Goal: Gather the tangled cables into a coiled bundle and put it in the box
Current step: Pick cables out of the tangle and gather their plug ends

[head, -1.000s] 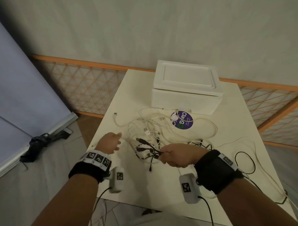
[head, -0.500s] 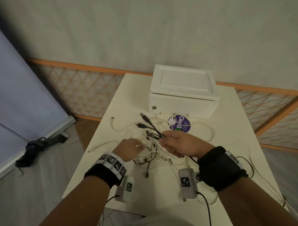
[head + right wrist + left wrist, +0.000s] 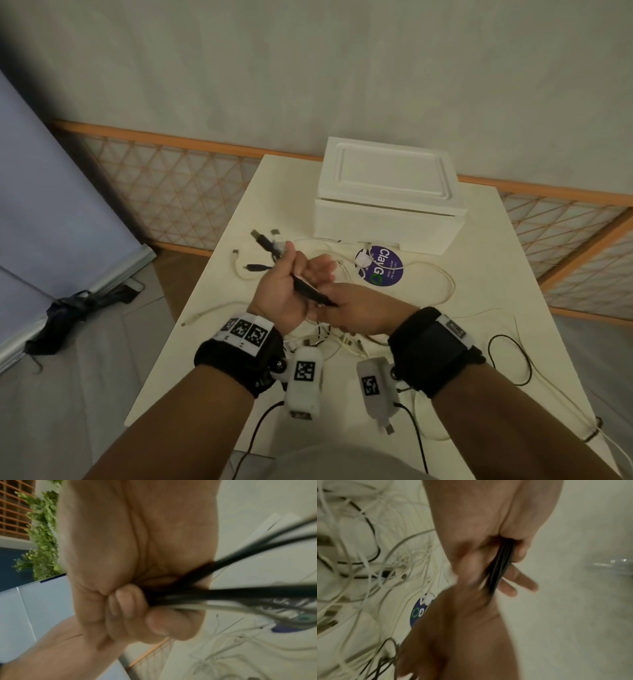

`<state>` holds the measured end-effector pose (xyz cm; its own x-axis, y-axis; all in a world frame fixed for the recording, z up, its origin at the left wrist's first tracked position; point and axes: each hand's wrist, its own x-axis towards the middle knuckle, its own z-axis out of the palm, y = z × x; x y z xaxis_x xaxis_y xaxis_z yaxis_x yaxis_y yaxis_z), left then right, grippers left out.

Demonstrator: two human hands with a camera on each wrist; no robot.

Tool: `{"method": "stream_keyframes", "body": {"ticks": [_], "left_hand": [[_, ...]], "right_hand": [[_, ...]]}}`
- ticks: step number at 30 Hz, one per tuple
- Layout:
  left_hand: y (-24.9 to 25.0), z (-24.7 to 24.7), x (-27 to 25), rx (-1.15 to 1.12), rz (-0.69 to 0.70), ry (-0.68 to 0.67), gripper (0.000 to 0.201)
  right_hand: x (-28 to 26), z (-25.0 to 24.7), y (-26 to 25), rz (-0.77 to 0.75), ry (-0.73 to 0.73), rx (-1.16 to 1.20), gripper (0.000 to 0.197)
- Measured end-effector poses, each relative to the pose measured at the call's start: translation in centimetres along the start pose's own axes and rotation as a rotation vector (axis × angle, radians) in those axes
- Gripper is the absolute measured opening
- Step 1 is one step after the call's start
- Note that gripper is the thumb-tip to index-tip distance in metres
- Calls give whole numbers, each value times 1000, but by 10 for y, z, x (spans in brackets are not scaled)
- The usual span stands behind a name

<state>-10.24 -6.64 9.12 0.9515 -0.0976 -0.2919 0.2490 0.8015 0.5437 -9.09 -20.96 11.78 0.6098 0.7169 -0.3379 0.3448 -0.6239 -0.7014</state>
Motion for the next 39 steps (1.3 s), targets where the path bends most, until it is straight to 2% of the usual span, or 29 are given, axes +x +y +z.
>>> {"method": "stream_keyframes", "body": {"ticks": [4,7,10,14,15,17,18,19,22,25,27,29,32,35,37,39], "left_hand": [[23,-28,1,-229,158,150,51],[42,-63,-5,-263,236,233,49],[53,-86,-14,-209,248,357,46],[30,-81,-18,-59,156,435,46],[21,-78,-18,-7,119,451,45],[6,-72,-16,83,29,468,36],[-1,-69,-16,131,-13,465,29],[-6,-67,-17,183,-48,452,24],[-19,-57,-22,322,-98,388,19],[-24,-43,-34,558,-71,250,16],[-24,-35,-42,718,-29,103,16],[-22,-31,-46,858,-25,25,20],[-20,-35,-50,938,-9,57,23],[-27,-35,-55,883,-9,137,29],[-32,-24,-57,795,-16,203,36],[-32,-19,-55,742,-23,194,35]], "right_hand": [[-9,-8,42,97,72,-310,24],[-26,-15,79,248,67,-389,25],[-49,-20,112,410,90,-418,24],[-65,-20,125,592,43,-518,21],[-66,-20,123,654,1,-557,29],[-64,-21,113,752,-73,-628,72],[-59,-22,102,723,-63,-627,87],[-52,-23,89,626,-6,-580,93],[-21,-16,31,193,181,-276,84],[14,5,-21,-44,214,-190,78],[29,17,-37,-74,188,-219,75],[36,22,-41,-77,199,-255,61],[34,30,-45,-185,243,-279,36],[30,36,-44,-298,244,-226,26],[31,36,-38,-332,287,-223,34],[30,35,-34,-282,345,-122,63]]}}
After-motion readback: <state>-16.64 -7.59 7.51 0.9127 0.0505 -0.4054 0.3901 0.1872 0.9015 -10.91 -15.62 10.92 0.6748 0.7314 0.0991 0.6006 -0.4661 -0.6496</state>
